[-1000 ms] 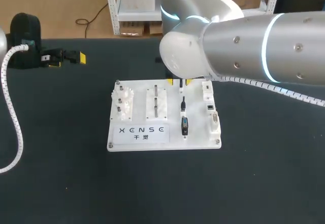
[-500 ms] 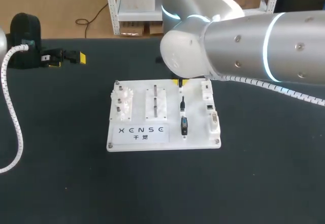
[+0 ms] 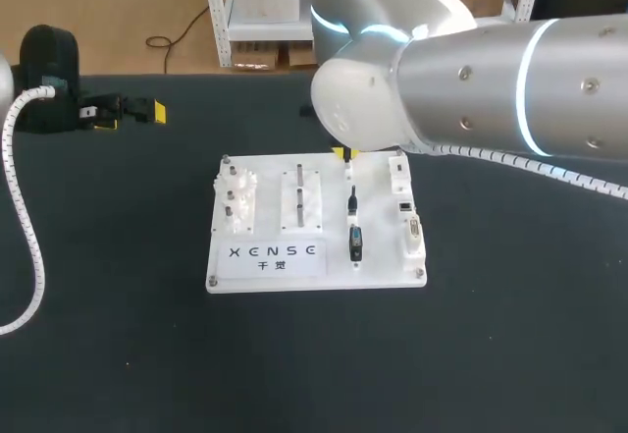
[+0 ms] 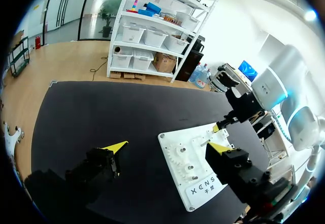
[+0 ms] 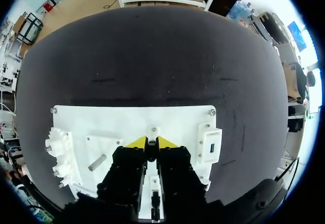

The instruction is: Insert the USB connector, Ethernet cable, and multi-pin plug into their matching sockets one by one.

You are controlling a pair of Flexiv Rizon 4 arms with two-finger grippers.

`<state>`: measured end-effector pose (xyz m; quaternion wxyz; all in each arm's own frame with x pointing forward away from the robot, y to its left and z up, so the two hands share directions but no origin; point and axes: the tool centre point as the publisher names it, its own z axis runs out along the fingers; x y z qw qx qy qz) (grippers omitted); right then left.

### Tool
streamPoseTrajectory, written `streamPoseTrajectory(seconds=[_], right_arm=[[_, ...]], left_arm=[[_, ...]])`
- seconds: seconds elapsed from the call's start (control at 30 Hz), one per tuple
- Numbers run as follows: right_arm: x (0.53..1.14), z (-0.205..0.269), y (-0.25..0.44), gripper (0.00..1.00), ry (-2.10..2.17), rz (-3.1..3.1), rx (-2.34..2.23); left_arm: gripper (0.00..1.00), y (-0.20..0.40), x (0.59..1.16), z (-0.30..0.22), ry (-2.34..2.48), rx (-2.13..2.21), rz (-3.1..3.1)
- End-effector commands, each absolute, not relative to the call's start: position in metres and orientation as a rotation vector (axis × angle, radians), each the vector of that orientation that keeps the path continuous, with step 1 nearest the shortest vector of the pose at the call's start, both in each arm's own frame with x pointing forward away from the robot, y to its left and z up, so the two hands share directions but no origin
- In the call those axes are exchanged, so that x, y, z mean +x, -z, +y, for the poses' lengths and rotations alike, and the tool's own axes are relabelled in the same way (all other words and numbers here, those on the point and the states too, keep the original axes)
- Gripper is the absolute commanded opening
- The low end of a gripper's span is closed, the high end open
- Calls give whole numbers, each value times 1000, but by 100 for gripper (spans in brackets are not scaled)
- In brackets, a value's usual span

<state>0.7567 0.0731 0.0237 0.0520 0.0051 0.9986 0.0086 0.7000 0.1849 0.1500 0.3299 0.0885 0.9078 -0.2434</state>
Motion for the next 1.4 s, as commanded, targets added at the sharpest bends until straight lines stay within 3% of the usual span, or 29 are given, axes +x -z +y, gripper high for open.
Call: streamPoseTrajectory(seconds=[0.03, 0.83, 1.4], right_arm=[[748, 70, -32, 0, -28, 3000, 23], [747, -1, -44, 0, -6, 2990, 151], [737, -14, -35, 0, 30, 3018, 160]], left_arm=[[100, -150, 700, 185, 636, 231, 2374], [100, -150, 700, 185, 636, 231, 2374], [100, -150, 700, 185, 636, 231, 2374]])
